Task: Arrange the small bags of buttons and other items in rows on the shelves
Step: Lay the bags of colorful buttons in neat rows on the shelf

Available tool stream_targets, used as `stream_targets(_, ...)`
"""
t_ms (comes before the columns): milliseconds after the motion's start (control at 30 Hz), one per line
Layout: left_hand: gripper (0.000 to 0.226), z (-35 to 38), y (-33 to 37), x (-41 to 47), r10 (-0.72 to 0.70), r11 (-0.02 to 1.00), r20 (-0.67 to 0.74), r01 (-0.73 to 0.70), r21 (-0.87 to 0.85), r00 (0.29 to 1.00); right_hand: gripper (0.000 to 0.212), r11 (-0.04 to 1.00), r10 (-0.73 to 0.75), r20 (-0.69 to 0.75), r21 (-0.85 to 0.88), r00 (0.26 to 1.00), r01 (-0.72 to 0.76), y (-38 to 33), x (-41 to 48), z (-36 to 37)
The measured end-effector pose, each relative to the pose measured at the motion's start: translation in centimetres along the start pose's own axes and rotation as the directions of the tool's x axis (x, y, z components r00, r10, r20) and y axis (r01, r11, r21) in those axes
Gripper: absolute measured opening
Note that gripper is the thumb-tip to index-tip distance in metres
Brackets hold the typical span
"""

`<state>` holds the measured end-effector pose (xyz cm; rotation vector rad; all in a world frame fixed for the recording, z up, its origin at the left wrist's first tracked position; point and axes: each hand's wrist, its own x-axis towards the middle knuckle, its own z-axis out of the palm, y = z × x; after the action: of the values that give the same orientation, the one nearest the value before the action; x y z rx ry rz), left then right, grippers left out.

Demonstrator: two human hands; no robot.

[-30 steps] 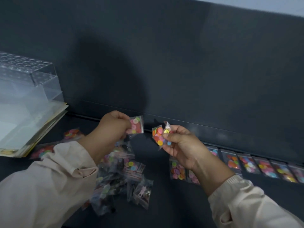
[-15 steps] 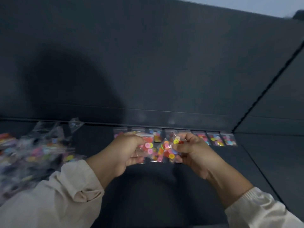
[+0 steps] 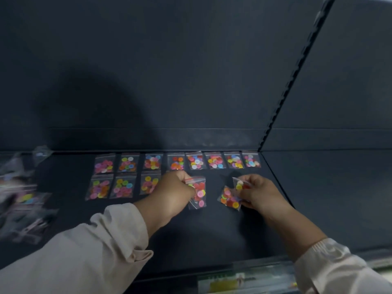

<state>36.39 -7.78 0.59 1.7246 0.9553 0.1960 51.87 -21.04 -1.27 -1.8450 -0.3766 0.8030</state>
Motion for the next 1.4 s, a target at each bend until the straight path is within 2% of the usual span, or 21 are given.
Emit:
stream_targets(133, 0.012, 2.1, 0.1, 0.9, 0.063, 0.984, -0.011, -0.060, 0.166, 0.998, 0.031, 0.997, -0.072, -0.030, -0.010, 0.997, 0.072, 0.6, 0.4, -0.7)
stream_targets(233, 0.013, 3.0, 0.0, 1.1, 0.167, 0.915, -0.048, -0.137, 0.380, 0.985, 0.030, 0.993, -0.118, -0.062, 0.010, 0.991, 0.119, 0.7, 0.6, -1.2)
stream_targets(300, 0.037, 3.3, -0.3, 1.0, 0.335, 0.785, -0.119, -0.207, 0.584, 0.935, 0.030, 0.991, -0.126, -0.070, 0.045, 0.990, 0.129, 0.6, 0.9, -1.5)
stream_targets(367, 0.045, 3.5, -0.9, 0.5, 0.506, 0.648, -0.128, -0.278, 0.709, 0.853, 0.033, 0.991, -0.119, -0.080, 0.051, 0.990, 0.123, 0.7, 1.3, -1.7)
stream_targets(467, 0.030, 3.9, -1.9, -1.0, 0.600, 0.489, 0.030, -0.397, 0.777, 0.799, 0.045, 0.977, -0.193, -0.100, -0.110, 0.976, 0.182, 1.1, 2.1, -2.0)
stream_targets(533, 0.030, 4.2, -2.3, -1.9, 0.573, 0.394, 0.161, -0.442, 0.806, 0.804, 0.047, 0.926, -0.272, -0.097, -0.299, 0.957, 0.233, 1.4, 2.3, -2.2)
stream_targets(600, 0.045, 4.6, -2.3, -2.7, 0.429, 0.398, 0.260, -0.439, 0.805, 0.865, 0.046, 0.835, -0.351, -0.079, -0.477, 0.933, 0.274, 1.8, 2.3, -2.3)
stream_targets(667, 0.058, 4.6, -2.8, -2.5, 0.327, 0.414, 0.286, -0.409, 0.813, 0.901, 0.043, 0.709, -0.427, -0.039, -0.634, 0.903, 0.309, 2.2, 2.1, -2.4)
stream_targets(767, 0.067, 4.7, -2.9, -1.9, 0.273, 0.413, 0.280, -0.375, 0.830, 0.920, 0.040, 0.571, -0.481, 0.040, -0.744, 0.876, 0.347, 2.9, 1.7, -2.7)
stream_targets(933, 0.073, 4.4, -2.6, -0.8, 0.255, 0.409, 0.268, -0.355, 0.841, 0.929, 0.044, 0.387, -0.385, 0.227, -0.840, 0.894, 0.380, 3.8, 1.0, -2.8)
stream_targets(1033, 0.074, 4.2, -2.4, -0.2, 0.224, 0.420, 0.262, -0.336, 0.843, 0.939, 0.044, 0.347, -0.383, 0.248, -0.854, 0.890, 0.387, 3.6, 1.0, -2.8)
stream_targets(1233, 0.074, 4.0, -2.5, 0.6, 0.248, 0.410, 0.253, -0.338, 0.847, 0.935, 0.043, 0.354, -0.406, 0.265, -0.837, 0.875, 0.418, 3.5, 0.9, -2.4)
stream_targets(1333, 0.075, 3.9, -2.7, 0.6, 0.270, 0.408, 0.255, -0.350, 0.843, 0.929, 0.041, 0.390, -0.481, 0.222, -0.812, 0.848, 0.434, 3.7, 0.8, -2.2)
stream_targets(1400, 0.075, 3.9, -2.9, 0.5, 0.302, 0.409, 0.252, -0.364, 0.837, 0.919, 0.041, 0.378, -0.563, 0.220, -0.788, 0.796, 0.486, 3.7, 0.6, -1.8)
